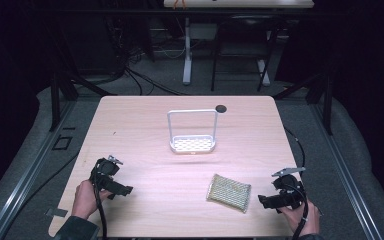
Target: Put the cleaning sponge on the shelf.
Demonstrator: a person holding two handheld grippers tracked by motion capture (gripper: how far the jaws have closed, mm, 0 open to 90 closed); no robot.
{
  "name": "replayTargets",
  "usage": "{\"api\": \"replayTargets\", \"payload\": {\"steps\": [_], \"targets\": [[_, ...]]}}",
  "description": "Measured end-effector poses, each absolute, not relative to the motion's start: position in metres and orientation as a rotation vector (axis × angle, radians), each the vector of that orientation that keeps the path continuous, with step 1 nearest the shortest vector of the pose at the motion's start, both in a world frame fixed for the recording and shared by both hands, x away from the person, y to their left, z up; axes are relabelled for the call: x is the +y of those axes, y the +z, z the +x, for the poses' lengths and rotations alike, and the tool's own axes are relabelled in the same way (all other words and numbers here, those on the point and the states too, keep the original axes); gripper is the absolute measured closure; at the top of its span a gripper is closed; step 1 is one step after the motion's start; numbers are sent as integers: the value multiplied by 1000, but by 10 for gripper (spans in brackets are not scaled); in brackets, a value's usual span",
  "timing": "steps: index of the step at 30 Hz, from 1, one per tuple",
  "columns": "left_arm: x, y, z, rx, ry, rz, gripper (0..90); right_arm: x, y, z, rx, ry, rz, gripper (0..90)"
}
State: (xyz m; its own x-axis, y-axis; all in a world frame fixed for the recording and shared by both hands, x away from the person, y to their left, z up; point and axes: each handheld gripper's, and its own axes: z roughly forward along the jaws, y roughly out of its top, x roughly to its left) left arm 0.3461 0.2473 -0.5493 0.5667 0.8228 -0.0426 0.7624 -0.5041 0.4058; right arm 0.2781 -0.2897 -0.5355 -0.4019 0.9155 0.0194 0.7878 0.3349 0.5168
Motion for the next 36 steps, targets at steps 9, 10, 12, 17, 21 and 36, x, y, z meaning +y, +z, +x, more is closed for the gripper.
{"api": "replayTargets", "payload": {"steps": [9,10,12,17,21,36], "targets": [[244,-550,347,1269,214,2439,3,-286,-535,279,2347,684,1503,73],[244,-550,347,1273,207,2438,3,-286,-534,279,2349,690,1496,73],[244,-550,347,1275,209,2437,3,-284,-533,279,2355,693,1489,75],[243,-550,346,1258,206,2437,3,-278,-531,276,2368,712,1468,92],[243,-551,346,1259,200,2439,3,-274,-530,276,2380,735,1460,85],[238,-550,348,1241,195,2442,3,-237,-527,282,2509,785,1323,0]]}}
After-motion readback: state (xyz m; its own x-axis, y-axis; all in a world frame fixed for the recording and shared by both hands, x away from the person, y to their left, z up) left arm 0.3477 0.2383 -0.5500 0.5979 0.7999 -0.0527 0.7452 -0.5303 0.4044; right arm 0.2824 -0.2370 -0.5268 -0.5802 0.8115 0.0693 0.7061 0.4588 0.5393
